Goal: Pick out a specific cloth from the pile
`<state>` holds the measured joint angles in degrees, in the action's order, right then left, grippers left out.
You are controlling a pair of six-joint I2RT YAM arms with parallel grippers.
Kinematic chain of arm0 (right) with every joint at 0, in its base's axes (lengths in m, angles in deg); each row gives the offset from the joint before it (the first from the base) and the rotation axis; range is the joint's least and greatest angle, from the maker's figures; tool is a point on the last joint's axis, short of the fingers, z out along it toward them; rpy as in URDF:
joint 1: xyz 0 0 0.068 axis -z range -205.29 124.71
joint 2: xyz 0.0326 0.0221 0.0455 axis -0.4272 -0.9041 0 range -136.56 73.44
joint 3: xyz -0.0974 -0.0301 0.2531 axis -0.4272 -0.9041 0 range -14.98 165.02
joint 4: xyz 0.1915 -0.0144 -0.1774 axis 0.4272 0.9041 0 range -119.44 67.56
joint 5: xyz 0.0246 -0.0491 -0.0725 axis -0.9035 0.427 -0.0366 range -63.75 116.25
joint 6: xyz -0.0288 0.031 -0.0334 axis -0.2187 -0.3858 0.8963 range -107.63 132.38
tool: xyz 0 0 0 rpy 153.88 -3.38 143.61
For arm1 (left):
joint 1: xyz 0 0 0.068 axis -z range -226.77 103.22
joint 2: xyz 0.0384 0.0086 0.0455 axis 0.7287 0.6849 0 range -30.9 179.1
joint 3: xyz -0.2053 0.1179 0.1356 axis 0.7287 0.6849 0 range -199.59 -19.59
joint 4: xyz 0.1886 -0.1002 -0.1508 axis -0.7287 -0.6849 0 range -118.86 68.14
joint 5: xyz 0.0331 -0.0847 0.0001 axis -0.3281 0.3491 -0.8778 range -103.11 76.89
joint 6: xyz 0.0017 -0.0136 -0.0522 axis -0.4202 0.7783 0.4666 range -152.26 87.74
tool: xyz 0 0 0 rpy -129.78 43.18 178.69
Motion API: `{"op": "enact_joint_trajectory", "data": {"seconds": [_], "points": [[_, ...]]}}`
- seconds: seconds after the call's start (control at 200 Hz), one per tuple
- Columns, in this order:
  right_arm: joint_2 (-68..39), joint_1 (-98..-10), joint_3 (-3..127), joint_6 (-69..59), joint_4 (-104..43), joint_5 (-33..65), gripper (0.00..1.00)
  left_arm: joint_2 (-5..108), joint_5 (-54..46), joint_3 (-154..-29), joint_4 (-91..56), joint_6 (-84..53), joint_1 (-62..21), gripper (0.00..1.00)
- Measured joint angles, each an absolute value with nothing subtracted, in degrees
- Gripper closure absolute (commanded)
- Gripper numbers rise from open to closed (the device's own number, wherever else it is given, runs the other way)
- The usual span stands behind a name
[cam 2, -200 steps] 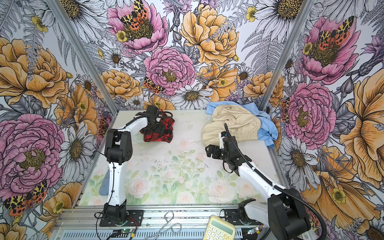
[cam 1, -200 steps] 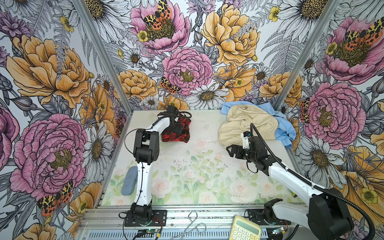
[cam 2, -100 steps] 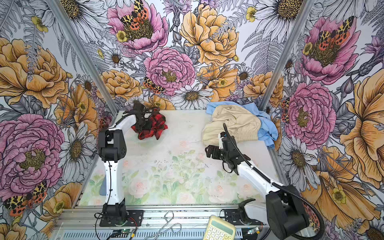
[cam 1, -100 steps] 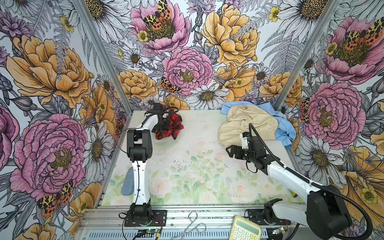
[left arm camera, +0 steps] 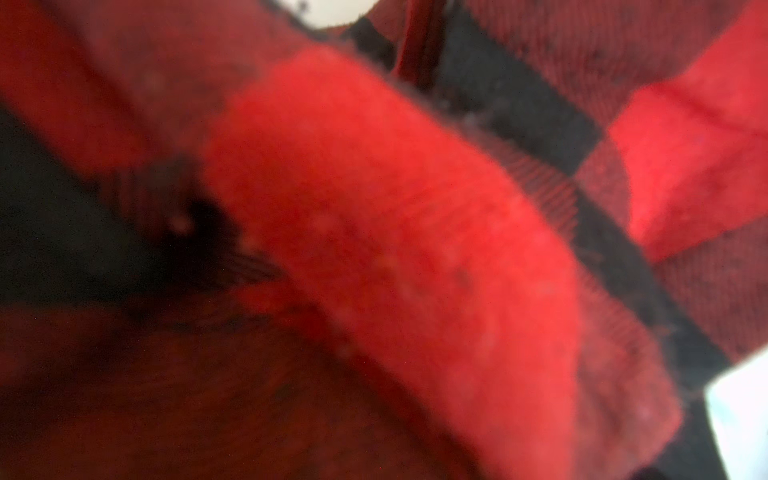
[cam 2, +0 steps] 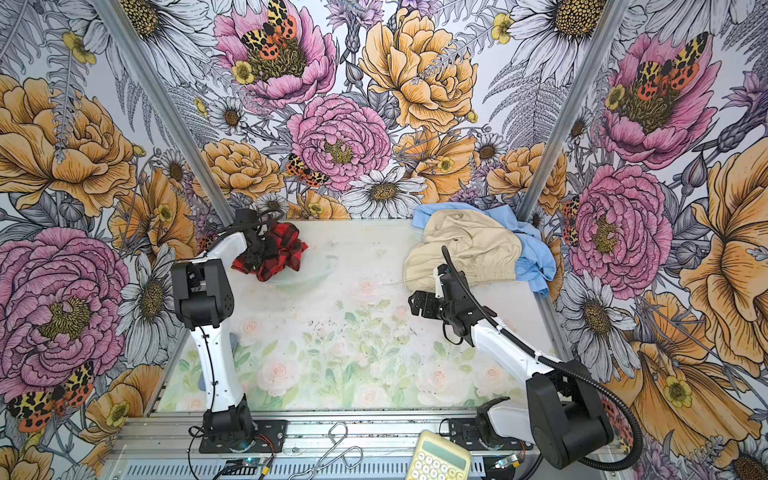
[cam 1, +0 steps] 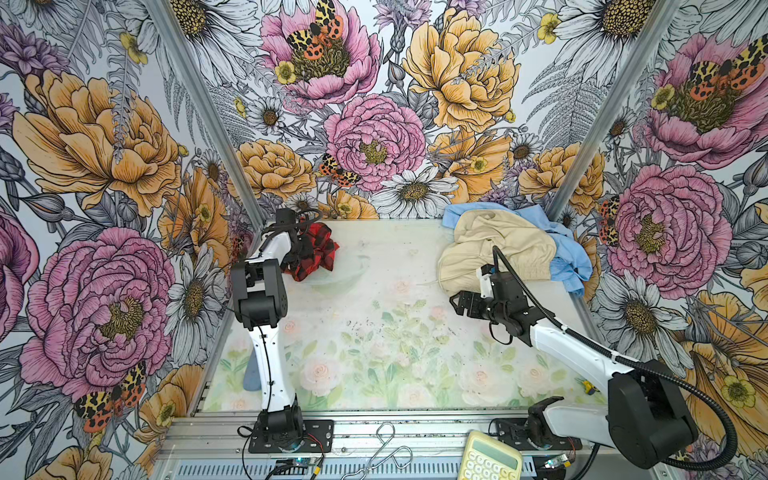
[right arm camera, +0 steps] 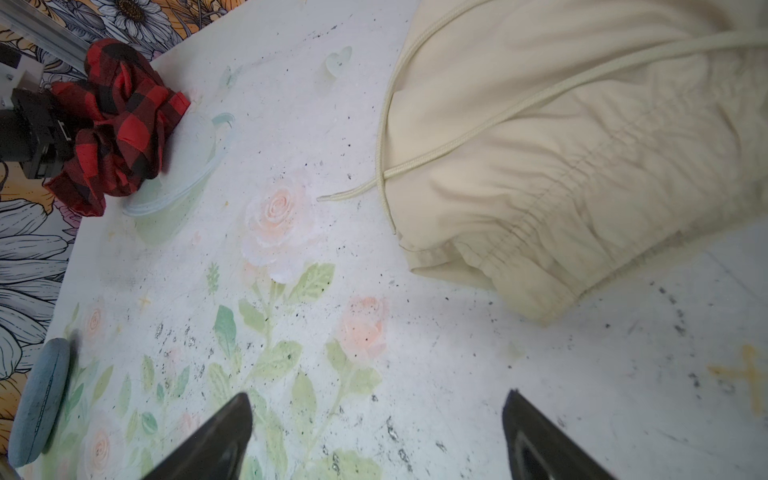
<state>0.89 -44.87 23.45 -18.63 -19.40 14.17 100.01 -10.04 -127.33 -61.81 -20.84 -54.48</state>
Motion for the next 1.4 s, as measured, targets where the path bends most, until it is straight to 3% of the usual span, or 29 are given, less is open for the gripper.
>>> {"op": "enact_joint_trajectory", "data": {"seconds": [0.21,0.385,0.435,0.626,0.651,0.666,0.996,1.401], "points": [[-0.3,-45.3,24.0,-18.6,-19.4,14.4,0.06,105.6,-10.0,-138.5,-64.0,-17.6,-56.0,1.0],[-1.1,-45.6,25.1,-18.6,-19.4,14.6,0.06,107.4,-9.4,-139.2,-64.7,-17.2,-56.2,1.0],[-1.5,-45.7,25.4,-18.6,-19.4,14.6,0.06,107.4,-9.4,-139.2,-64.7,-17.4,-56.2,0.8],[-2.1,-46.0,25.4,-18.6,-19.4,14.6,0.06,107.2,-9.0,-139.1,-64.7,-18.7,-56.1,0.27],[-2.1,-46.0,25.4,-18.6,-19.4,14.7,0.06,107.1,-9.0,-138.9,-64.6,-18.7,-56.1,0.05],[-2.1,-46.0,25.4,-18.6,-19.4,14.7,0.06,107.0,-9.0,-138.8,-64.7,-19.1,-56.1,0.02],[-0.3,-46.4,25.4,-18.6,-19.3,15.5,0.06,100.3,-10.7,-131.8,-62.9,-19.4,-56.0,0.01],[5.0,-46.4,25.1,-19.9,-18.7,15.4,0.06,78.7,-16.2,-113.3,-50.9,-19.1,-55.5,0.01]]}}
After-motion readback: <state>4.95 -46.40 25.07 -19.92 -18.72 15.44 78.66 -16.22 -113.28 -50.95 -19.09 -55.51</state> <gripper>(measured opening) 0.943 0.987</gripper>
